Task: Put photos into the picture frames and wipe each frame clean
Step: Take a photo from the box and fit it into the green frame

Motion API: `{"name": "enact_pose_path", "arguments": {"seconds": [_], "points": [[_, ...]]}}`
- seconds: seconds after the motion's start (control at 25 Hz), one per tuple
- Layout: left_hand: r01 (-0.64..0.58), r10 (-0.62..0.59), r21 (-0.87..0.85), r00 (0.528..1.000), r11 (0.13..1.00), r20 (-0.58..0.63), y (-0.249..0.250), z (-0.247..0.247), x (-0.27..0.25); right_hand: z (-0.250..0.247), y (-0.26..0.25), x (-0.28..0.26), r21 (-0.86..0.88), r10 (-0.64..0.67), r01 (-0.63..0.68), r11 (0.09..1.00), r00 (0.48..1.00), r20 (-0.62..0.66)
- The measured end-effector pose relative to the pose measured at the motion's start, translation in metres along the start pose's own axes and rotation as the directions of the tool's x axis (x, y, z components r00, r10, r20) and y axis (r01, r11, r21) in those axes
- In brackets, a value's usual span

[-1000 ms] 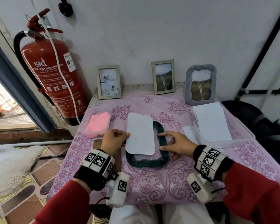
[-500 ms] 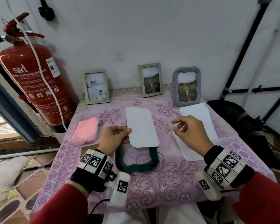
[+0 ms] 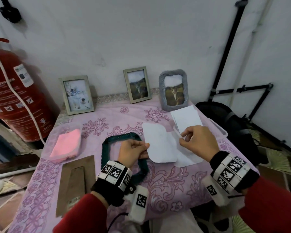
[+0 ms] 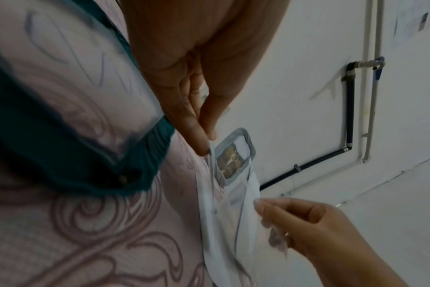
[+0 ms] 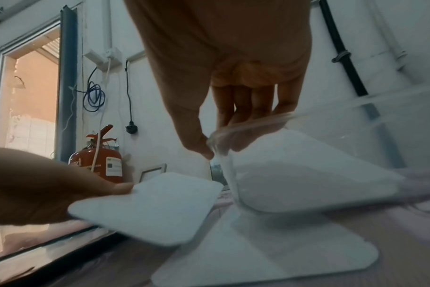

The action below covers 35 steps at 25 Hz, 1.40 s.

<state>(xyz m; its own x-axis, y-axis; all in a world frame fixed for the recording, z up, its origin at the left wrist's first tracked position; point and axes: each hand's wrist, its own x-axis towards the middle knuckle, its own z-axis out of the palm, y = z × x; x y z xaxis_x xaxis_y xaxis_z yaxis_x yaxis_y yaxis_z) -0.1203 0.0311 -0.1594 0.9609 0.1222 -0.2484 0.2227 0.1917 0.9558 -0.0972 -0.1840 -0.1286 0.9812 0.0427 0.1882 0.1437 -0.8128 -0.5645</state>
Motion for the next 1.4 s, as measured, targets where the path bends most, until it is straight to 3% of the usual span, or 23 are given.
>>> {"name": "enact_pose_path", "arguments": {"seconds": [0.12, 0.4, 0.76, 0.96, 1.08, 1.24, 1.4], "points": [[0.045, -0.045, -0.003, 0.998, 0.999, 0.033, -0.008, 0.016, 0.004, -0.009, 0.005, 0.003, 0.056, 0.002, 0.0, 0.998, 0.999, -0.035], [0.145, -0.143, -0.018, 0.984, 0.989, 0.105, -0.025, 0.052, 0.014, -0.015, 0.013, 0.01, 0.081, -0.032, 0.028, 0.996, 0.998, 0.054], [0.116, -0.119, 0.134, 0.993, 0.984, 0.016, -0.029, 0.066, 0.011, 0.0, 0.022, 0.008, 0.136, -0.011, -0.001, 0.991, 0.996, 0.092], [0.023, -0.012, 0.414, 1.0, 0.91, -0.029, -0.031, 0.065, 0.013, 0.0, 0.023, 0.006, 0.172, -0.018, -0.001, 0.985, 0.993, 0.114], [-0.083, 0.104, 0.62, 0.995, 0.78, 0.002, -0.027, 0.068, 0.015, -0.003, 0.022, 0.006, 0.209, -0.03, 0.0, 0.978, 0.99, 0.141], [-0.275, 0.329, 0.57, 0.944, 0.775, 0.007, -0.009, 0.08, 0.02, -0.022, 0.025, 0.02, 0.216, -0.029, 0.017, 0.976, 0.998, 0.054], [-0.447, 0.515, 0.573, 0.856, 0.687, 0.05, 0.013, 0.097, 0.037, -0.051, 0.042, 0.062, 0.211, 0.104, -0.107, 0.972, 0.994, 0.026]]}}
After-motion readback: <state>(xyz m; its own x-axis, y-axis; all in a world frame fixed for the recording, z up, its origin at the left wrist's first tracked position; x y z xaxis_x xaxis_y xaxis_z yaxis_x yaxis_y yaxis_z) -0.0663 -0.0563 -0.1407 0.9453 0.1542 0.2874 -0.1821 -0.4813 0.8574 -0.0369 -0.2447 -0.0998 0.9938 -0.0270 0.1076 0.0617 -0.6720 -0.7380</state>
